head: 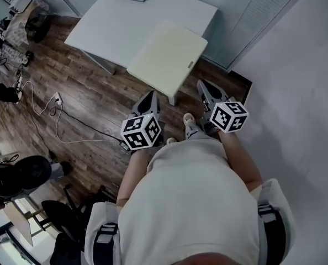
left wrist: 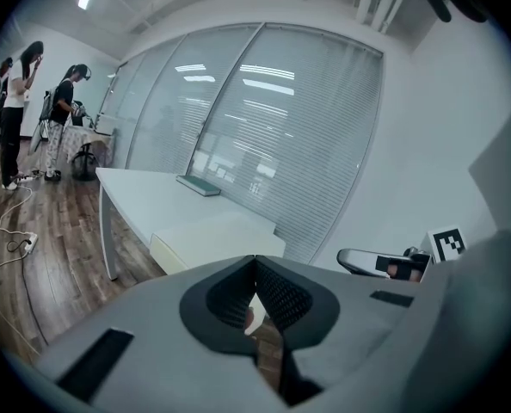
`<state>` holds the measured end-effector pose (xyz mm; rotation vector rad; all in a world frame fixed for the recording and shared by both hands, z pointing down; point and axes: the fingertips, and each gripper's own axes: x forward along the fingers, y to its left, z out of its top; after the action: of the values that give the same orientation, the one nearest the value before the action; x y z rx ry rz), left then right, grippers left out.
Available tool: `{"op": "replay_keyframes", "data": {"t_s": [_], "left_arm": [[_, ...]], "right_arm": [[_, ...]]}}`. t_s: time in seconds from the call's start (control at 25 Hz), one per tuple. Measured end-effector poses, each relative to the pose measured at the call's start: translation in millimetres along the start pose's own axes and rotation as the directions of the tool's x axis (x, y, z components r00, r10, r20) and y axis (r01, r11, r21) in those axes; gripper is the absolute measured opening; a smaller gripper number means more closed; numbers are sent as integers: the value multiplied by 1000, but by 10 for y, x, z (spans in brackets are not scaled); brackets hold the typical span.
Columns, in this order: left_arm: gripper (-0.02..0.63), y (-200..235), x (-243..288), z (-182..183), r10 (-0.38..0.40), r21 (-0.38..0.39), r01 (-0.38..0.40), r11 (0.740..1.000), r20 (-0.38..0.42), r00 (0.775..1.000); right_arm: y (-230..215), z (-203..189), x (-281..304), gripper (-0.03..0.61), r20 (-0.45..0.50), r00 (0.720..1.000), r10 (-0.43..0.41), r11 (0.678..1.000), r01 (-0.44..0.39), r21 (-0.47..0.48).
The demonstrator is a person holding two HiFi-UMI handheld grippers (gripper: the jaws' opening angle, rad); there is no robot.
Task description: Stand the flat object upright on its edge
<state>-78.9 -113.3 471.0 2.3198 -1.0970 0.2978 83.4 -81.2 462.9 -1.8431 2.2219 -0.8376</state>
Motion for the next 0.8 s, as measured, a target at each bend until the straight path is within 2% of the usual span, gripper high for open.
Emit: {"op": "replay_keyframes", "data": {"t_s": [0.24, 0.44, 0.8], "left_arm": [[20, -11, 258, 111, 34, -27, -34, 999, -1, 999], [20, 4, 452, 122, 55, -15, -55, 998, -6, 998], [20, -32, 681, 264, 80, -11, -80, 997, 3, 997]], "right_arm": [[-224, 120, 239, 18, -37, 999, 29, 1000, -30, -3], [-402, 136, 433, 18, -50, 997, 53, 998, -52, 22], [-649, 81, 698, 18, -99, 991, 91, 988, -78, 134]]}}
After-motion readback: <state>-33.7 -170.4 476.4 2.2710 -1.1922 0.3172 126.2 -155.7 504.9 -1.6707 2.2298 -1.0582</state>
